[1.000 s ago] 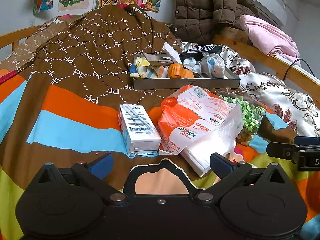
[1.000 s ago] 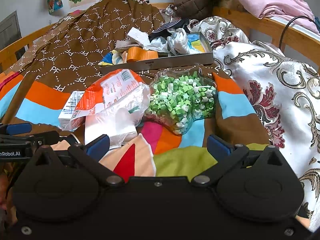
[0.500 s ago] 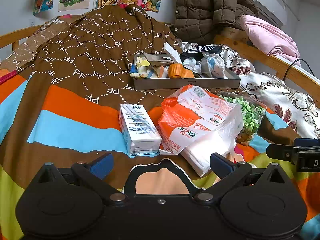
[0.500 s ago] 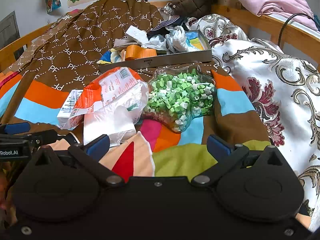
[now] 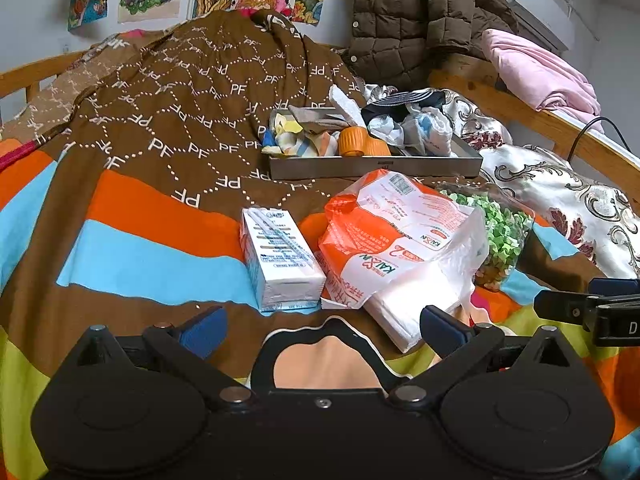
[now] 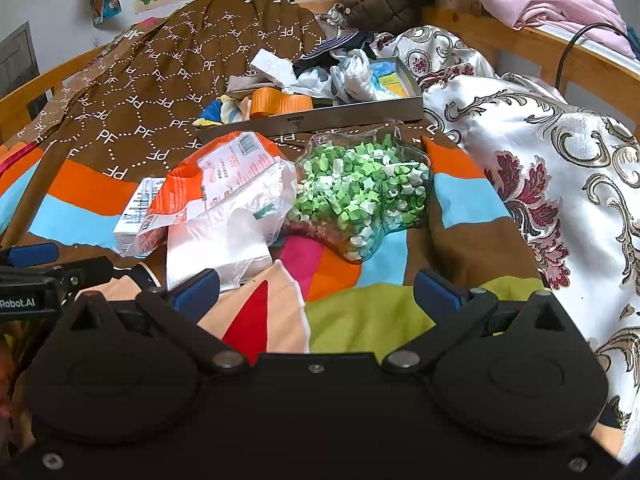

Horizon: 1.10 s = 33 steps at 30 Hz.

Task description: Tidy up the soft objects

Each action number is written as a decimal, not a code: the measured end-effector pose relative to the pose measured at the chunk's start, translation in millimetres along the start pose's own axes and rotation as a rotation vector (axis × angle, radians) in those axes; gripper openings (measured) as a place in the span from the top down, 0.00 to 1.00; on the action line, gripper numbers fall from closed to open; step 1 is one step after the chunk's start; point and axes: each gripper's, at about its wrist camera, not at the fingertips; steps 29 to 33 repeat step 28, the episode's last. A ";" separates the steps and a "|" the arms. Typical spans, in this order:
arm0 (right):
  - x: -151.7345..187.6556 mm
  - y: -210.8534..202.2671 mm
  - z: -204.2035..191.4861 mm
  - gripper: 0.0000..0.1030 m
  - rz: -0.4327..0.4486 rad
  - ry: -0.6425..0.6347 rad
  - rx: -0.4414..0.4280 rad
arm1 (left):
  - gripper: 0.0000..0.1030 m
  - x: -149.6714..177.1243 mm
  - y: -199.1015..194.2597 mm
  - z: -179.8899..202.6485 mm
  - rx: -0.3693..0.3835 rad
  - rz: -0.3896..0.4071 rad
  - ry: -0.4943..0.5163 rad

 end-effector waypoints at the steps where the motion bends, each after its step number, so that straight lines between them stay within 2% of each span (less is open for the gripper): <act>1: 0.1 0.0 -0.1 0.01 0.000 0.000 0.000 | 0.01 -0.3 -0.6 0.2 0.000 0.002 0.005; 11: 0.0 -0.2 -1.0 0.01 0.000 -0.002 -0.001 | 0.01 -2.9 -1.7 6.0 0.049 -0.028 0.011; 33: -0.3 0.4 -1.3 0.01 -0.001 -0.007 -0.009 | 0.01 -1.7 -2.6 7.3 0.046 -0.033 0.031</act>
Point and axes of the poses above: each gripper's, at about its wrist camera, not at the fingertips, and y roughly the way its jaws point, z to its right, x to its underside, and after that the axes turned 14 degrees about z, right-handed
